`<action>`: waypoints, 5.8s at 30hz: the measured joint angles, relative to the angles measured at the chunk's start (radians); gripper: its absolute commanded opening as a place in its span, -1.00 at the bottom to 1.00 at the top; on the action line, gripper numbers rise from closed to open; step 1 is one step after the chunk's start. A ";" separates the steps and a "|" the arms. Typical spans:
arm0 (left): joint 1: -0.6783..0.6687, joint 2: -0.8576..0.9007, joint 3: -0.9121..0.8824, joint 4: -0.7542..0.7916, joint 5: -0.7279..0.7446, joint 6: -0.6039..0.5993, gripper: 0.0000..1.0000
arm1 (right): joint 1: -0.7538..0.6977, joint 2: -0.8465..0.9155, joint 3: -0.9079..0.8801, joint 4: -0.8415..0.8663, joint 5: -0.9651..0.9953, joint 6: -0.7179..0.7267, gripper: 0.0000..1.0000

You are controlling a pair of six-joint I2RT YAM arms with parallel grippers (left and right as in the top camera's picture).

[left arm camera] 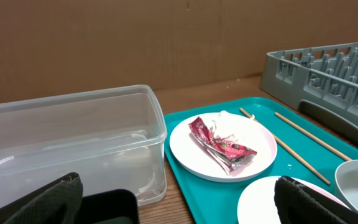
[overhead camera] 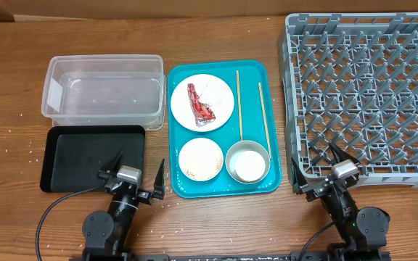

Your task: Sort waste into correct bins and load items into the dishwasher

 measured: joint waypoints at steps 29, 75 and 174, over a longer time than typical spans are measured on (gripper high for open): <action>0.000 0.000 0.000 0.000 0.000 0.000 1.00 | 0.000 0.000 0.000 0.001 0.000 0.000 1.00; 0.000 0.004 0.081 0.108 0.146 -0.256 1.00 | 0.000 0.001 0.064 -0.118 -0.029 0.379 1.00; -0.169 1.466 1.423 -1.215 1.169 0.009 -0.92 | 0.301 1.060 1.150 -0.638 -0.750 0.185 0.48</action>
